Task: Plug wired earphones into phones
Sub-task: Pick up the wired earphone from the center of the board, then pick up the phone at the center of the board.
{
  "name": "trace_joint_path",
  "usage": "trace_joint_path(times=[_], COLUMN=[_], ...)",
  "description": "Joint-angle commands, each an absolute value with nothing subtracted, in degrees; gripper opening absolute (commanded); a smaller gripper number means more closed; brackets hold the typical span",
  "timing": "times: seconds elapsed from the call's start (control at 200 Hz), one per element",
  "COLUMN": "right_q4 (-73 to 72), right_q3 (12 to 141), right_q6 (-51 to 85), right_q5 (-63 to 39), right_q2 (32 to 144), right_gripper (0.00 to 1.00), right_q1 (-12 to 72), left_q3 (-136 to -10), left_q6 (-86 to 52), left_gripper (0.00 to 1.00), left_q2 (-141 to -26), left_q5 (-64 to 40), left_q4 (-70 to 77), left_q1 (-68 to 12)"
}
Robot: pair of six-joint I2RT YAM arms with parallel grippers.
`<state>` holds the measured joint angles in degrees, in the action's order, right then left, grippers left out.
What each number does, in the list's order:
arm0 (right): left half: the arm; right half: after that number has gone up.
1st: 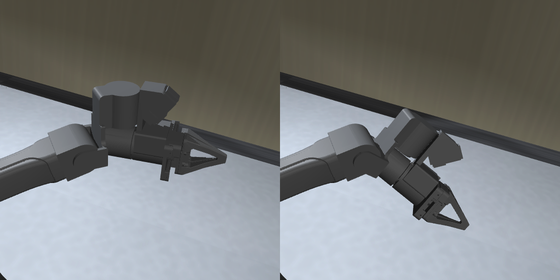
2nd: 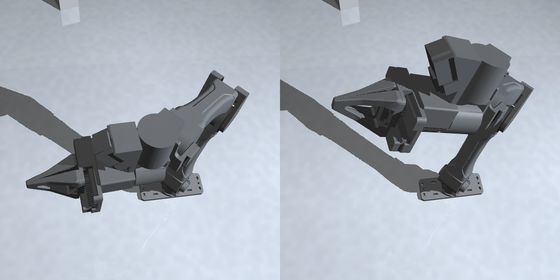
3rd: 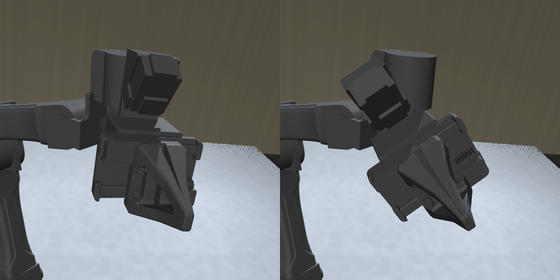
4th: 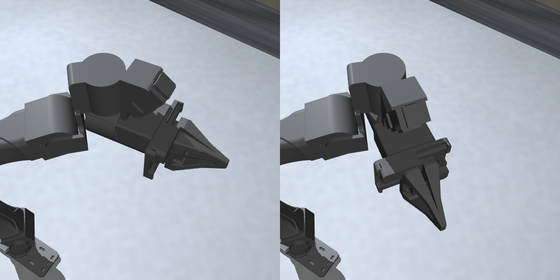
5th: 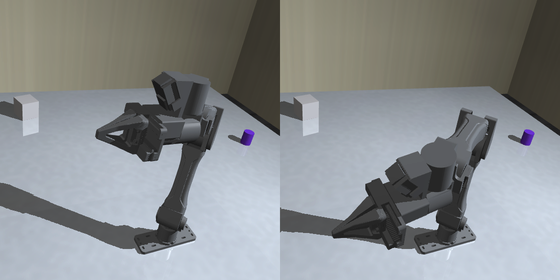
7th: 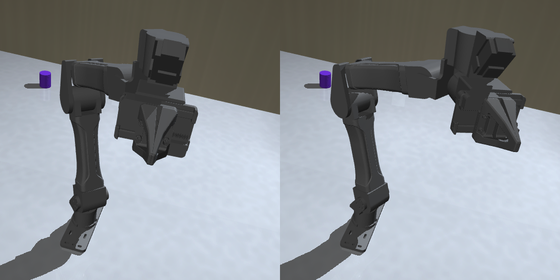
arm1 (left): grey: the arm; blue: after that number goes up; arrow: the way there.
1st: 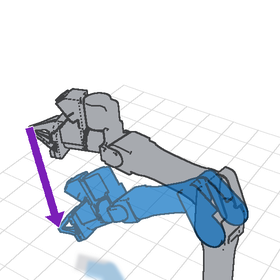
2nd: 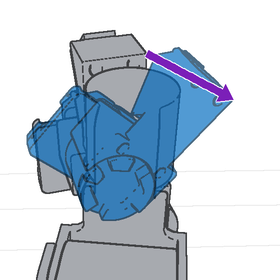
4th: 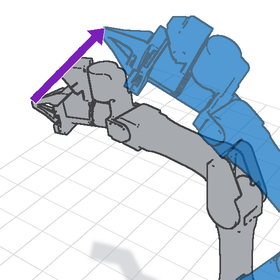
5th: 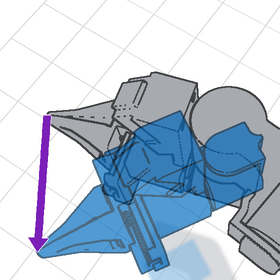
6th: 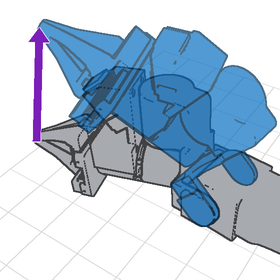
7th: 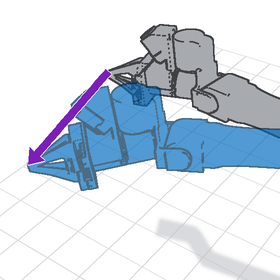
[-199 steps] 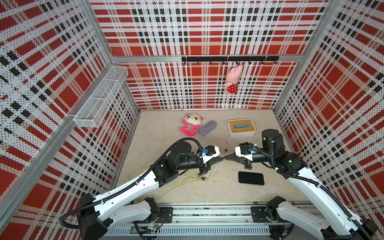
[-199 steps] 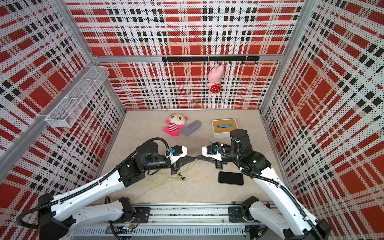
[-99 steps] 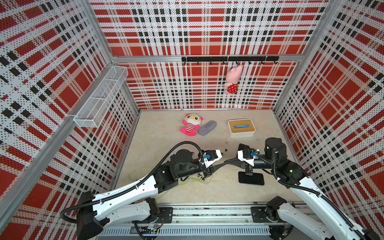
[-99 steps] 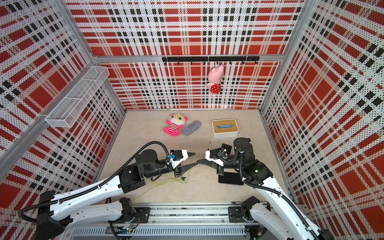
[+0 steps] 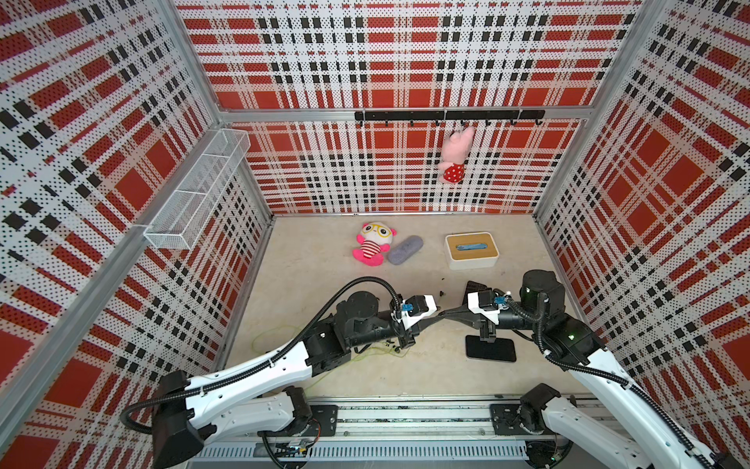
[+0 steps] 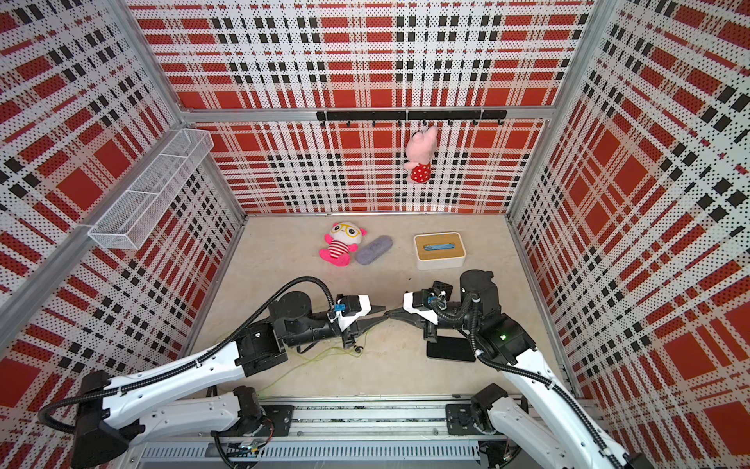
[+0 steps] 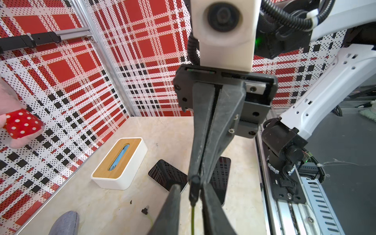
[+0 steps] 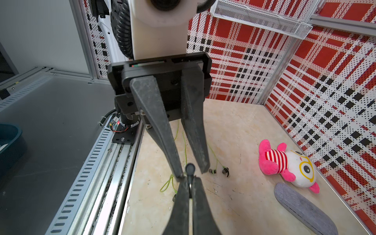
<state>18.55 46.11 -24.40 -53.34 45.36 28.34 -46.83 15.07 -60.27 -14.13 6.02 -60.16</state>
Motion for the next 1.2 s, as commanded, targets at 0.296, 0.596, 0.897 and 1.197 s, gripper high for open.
trace_joint_path(times=[0.296,0.596,0.897,1.197], right_q4=[20.37,43.74,58.69,53.72], right_q3=[46.88,49.65,45.47,40.69], right_q6=[-26.76,-45.59,-53.66,-56.40], right_q5=[-55.50,-30.25,-12.17,-5.43], right_q2=[45.01,45.03,58.31,67.18], right_gripper=[0.00,0.65,0.87,0.96], right_q1=[28.74,28.74,27.62,24.46], left_q3=[-46.91,-35.52,-29.15,-29.82], left_q6=[15.24,-5.59,-25.06,-31.96], left_gripper=[0.00,0.00,0.00,0.00], left_q2=[-60.58,-59.30,-66.55,-77.00], left_q5=[-15.86,-11.10,-1.68,-6.42], left_q4=[7.50,22.39,27.89,27.87], left_q1=[-59.94,-54.26,-54.64,-54.04])
